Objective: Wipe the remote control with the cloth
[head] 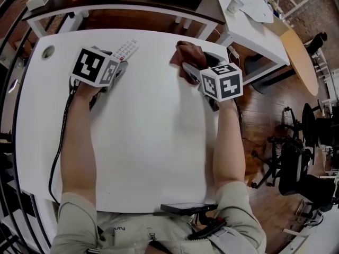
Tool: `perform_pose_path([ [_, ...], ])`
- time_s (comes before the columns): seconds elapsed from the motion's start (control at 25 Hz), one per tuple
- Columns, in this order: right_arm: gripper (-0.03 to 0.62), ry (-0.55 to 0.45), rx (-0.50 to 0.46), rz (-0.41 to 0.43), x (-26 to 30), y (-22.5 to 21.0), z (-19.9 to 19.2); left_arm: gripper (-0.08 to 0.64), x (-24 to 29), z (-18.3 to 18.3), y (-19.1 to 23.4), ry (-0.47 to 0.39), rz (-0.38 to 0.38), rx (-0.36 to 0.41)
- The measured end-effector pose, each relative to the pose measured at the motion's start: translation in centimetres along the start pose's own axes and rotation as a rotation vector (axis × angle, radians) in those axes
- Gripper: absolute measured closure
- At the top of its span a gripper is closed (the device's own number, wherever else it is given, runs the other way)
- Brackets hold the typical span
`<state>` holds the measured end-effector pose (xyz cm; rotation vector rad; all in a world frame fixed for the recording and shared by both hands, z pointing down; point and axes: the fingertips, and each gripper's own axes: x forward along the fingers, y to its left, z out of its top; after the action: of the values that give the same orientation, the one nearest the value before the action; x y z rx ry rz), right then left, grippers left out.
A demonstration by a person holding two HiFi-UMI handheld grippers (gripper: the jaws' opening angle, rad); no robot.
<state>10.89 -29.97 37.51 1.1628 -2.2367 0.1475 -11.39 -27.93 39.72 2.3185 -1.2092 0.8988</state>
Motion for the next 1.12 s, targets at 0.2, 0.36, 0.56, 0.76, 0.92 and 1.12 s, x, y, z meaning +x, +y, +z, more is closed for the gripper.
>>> perform_pose_path([
  [0.2,0.281,-0.009,0.004,0.001,0.0,0.2,0.0,0.314,-0.1,0.0,-0.1,-0.012,0.013,0.023],
  [0.36,0.304,-0.011,0.002,-0.001,-0.1,0.1,-0.1,0.316,-0.3,0.1,-0.2,-0.034,0.042,0.037],
  [0.56,0.39,-0.022,-0.001,-0.006,-0.2,0.1,0.1,0.318,-0.4,0.3,0.0,-0.066,0.097,0.07],
  [0.76,0.478,-0.037,-0.002,-0.033,-0.5,-0.3,0.3,0.318,-0.4,0.5,-0.8,-0.089,0.108,0.103],
  [0.92,0.5,-0.057,0.001,-0.052,-1.0,-0.5,0.6,0.318,-1.1,1.1,-1.0,-0.14,0.142,0.129],
  [1.12,0.509,-0.114,0.003,-0.107,-2.3,-1.4,1.8,0.318,-2.7,3.3,-1.7,-0.251,0.207,0.192],
])
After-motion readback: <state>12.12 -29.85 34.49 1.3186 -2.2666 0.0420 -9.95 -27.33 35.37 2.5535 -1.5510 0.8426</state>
